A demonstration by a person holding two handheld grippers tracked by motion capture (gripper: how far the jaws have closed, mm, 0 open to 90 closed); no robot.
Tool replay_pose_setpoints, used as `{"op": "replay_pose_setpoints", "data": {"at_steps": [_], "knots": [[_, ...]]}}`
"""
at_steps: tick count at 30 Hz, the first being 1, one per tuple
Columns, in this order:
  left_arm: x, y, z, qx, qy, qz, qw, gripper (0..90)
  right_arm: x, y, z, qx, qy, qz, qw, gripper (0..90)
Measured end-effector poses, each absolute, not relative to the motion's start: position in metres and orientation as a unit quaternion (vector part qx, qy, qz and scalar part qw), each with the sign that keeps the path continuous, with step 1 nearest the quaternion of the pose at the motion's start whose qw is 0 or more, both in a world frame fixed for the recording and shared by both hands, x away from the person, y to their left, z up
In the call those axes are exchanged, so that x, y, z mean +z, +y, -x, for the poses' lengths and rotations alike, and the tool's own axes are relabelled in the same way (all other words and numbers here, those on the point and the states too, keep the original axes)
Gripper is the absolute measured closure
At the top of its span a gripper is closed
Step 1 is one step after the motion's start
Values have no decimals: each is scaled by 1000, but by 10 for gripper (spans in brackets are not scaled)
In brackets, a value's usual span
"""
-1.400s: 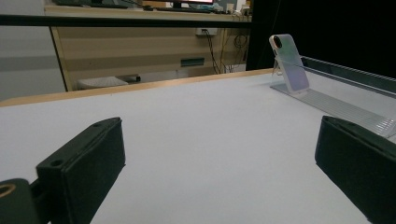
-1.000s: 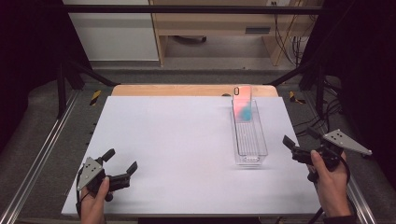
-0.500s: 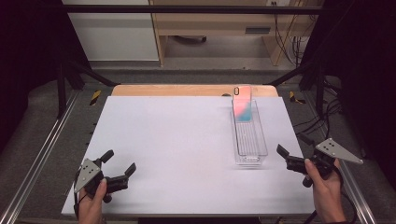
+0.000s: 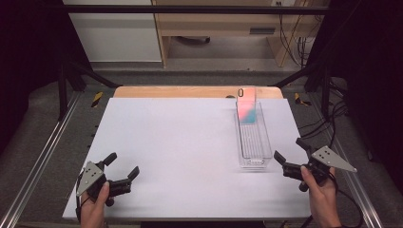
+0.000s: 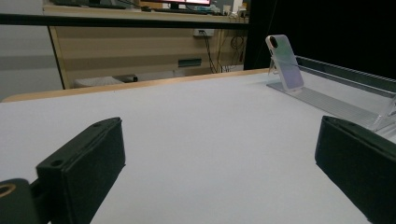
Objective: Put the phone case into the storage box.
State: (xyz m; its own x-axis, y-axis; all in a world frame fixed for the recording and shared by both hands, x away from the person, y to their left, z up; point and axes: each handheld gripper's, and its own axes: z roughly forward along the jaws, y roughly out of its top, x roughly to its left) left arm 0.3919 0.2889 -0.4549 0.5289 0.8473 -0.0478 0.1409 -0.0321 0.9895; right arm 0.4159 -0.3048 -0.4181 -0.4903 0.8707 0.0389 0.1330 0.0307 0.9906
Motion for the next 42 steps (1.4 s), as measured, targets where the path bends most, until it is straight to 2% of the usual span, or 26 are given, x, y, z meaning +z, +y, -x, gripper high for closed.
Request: {"op": "replay_pose_setpoints", "data": {"at_steps": [12, 42], "knots": [[-455, 288, -392, 303, 377, -653, 582, 11, -430, -293, -418, 573, 642, -389, 329, 25], [-455, 289, -392, 305, 368, -658, 582, 10, -456, -271, -411, 559, 671, -377, 308, 27]]}}
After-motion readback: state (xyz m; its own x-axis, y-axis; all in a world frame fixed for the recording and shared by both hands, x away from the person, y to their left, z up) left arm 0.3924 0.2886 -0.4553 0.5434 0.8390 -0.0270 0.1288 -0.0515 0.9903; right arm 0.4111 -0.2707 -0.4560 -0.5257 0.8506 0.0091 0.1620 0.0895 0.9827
